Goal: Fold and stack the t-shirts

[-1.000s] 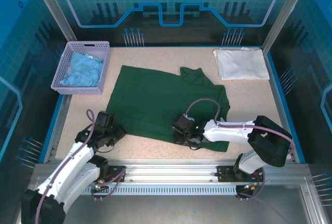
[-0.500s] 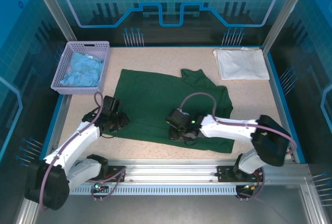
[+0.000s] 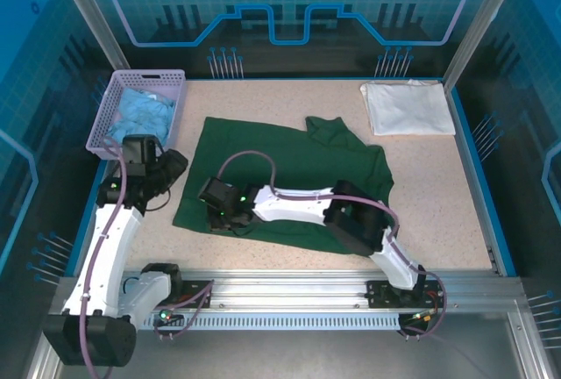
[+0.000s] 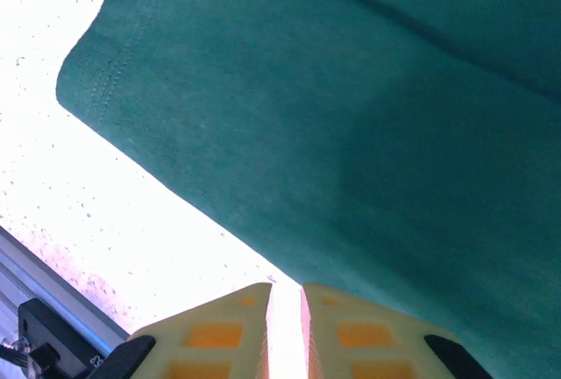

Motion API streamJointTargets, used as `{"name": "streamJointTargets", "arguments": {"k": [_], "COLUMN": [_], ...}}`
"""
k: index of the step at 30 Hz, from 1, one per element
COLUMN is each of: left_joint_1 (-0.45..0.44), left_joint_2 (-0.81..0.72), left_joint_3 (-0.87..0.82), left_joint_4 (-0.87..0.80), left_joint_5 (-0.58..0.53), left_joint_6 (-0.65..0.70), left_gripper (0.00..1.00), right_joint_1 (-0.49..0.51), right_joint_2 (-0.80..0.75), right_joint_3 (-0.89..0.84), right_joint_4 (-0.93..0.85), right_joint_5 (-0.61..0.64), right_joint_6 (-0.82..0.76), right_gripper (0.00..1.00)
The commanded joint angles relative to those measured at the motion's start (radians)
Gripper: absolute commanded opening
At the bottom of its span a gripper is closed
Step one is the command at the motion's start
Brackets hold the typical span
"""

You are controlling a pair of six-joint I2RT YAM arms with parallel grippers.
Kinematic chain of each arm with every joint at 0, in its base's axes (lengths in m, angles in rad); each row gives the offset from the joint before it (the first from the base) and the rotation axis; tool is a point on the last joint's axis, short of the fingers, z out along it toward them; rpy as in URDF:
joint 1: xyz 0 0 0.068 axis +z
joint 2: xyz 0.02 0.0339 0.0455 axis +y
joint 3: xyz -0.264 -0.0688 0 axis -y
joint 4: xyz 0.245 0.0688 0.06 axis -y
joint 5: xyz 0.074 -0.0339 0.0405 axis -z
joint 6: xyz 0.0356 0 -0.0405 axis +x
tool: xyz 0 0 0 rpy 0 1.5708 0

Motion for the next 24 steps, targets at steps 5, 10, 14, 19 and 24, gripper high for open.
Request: {"name": "streamJointTargets", "arguments": {"k": [5,10,14,19,24], "left_joint_1": [0.124,0.123,0.126,0.138,0.182], "left_joint_2": [0.027,0.054,0.057,0.040,0.032], "left_joint_3": [0.022,-0.005,-0.028,-0.030,-0.043], "left_joint_4": [-0.034,0.010,0.027,0.023,0.029], "left_joint_5": [0.096,0.087,0.103,0.096,0.111], "left_joint_6": [0.087,0.121,0.130,0.131,0.117], "left_gripper": [0.53,0.55,0.56,0.57,0.58], "right_joint_1": [0.022,0.022,0.024,0.043,0.078], "right_joint_2": [0.195,0.313,0.373,0.372,0.357], "right_joint_3": [0.293,0.431,0.489,0.464,0.416], "right_joint_4": [-0.168,-0.260,-0.330,-0.359,-0.376], "right_joint_5": [-0.015,-0.005,-0.057,-0.150,-0.235], "right_joint_6": [-0.100,-0.122,-0.125,-0.143,-0.152], "right_gripper": [0.16,0.16,0.14,0.13,0.13]}}
